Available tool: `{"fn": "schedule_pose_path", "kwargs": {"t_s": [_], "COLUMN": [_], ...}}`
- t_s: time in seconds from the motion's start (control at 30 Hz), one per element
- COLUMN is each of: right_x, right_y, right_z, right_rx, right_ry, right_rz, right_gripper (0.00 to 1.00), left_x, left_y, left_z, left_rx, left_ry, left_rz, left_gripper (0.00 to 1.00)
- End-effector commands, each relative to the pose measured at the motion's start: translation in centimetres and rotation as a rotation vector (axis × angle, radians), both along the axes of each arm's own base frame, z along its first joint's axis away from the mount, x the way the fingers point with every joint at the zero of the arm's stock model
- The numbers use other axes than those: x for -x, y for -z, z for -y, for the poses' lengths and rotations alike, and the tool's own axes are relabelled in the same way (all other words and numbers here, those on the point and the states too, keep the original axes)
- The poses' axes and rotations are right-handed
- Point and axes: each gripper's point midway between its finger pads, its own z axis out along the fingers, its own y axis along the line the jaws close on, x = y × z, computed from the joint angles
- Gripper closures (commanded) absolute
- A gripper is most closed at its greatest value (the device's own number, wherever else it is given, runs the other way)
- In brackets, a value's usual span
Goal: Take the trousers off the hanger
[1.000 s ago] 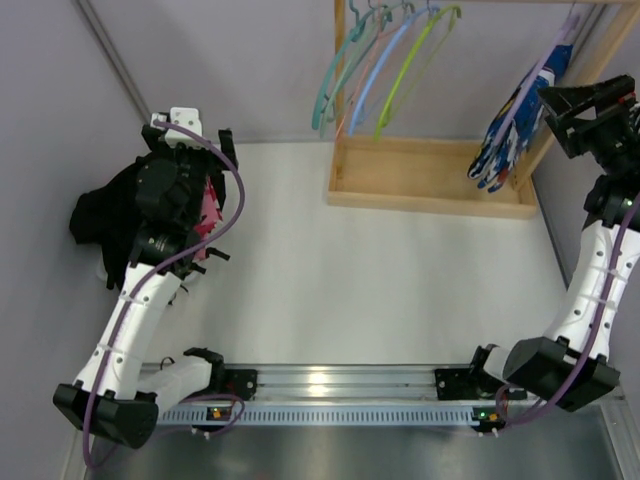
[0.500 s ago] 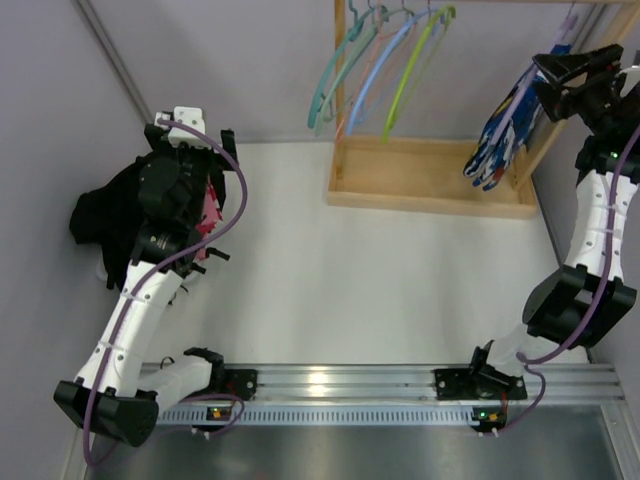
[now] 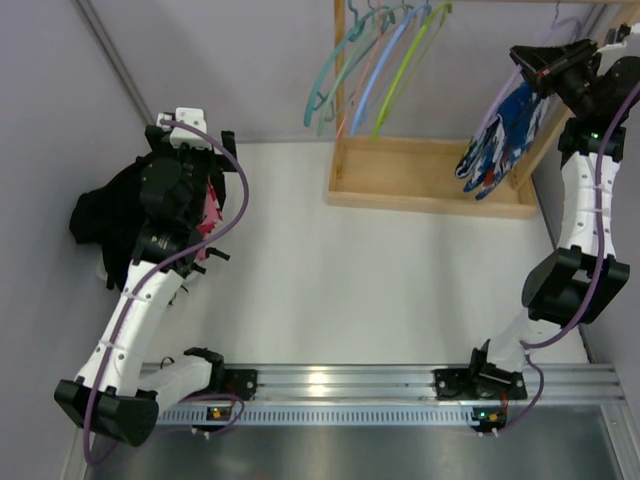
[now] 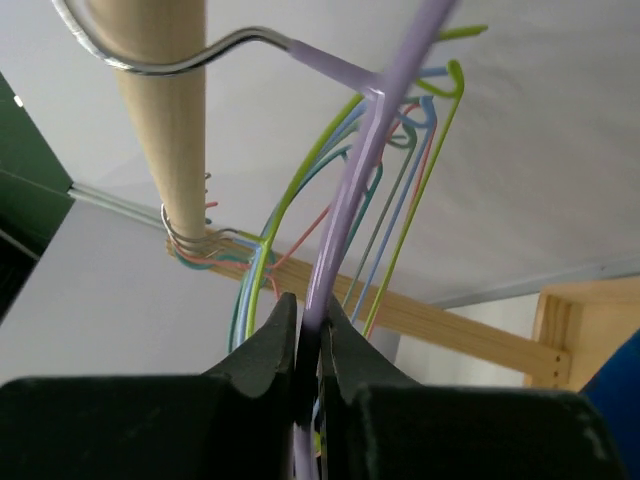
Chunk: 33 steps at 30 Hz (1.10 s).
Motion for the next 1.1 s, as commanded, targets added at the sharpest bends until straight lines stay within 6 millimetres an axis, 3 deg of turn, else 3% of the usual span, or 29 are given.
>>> {"fn": "schedule_pose_path", "kwargs": {"t_s": [0.0,0.17,0.33,0.43,0.53,0.67,0.7,0.8,0.9,1.07], "right_x": [4.1,8.3,10.7,11.5,12.0,13.1,13.5,14.1,16.0,17.6], "right_y": [-7.7,-12.1,-14.4,-14.8,-14.4,-13.3,-12.7,-11.4,-10.5,-8.1], "right_z": [-1.6,-3.2,-4.1,-4.4,-4.8,-5.2,-5.5,-6.1,-7.2,-8.4], "right_rx": [0.092,0.113,0.121,0.119,0.108,0.083,0.078,0.061,0.062,0.063], "right_ry": [0.002,-0.049,-0.066,-0.074,-0.081,-0.100,-0.111,-0.132,-0.166,-0.237], "right_rz": [0.298,0.496,0.581,0.587,0.570,0.527,0.511,0.472,0.452,0.370], "right_gripper": [1.00,1.00,1.00,1.00,1.00,1.00,1.00,1.00,1.00,1.00], "left_x": [-0.3,-0.5,-0.4,-0.3,0.0,1.7,2.5,3.5,4.4,5.7], "left_y": [0.0,0.4,0.3,0.2,0.1,-0.5,-0.6,0.4,1.9,5.3], "left_z": [0.2,0.5,0.5,0.6,0.9,3.0,4.7,6.6,8.7,11.6], "left_rx": [0.000,-0.001,-0.007,-0.007,-0.011,-0.033,-0.063,-0.128,-0.161,-0.230], "left_ry": [0.003,0.014,0.018,0.021,0.048,0.188,0.286,0.403,0.528,0.659], "left_rz": [0.007,-0.003,0.000,0.003,0.009,0.082,0.106,0.117,0.103,0.073], "left_gripper": [0.01,0.01,0.01,0.01,0.01,0.01,0.01,0.01,0.01,0.01]}}
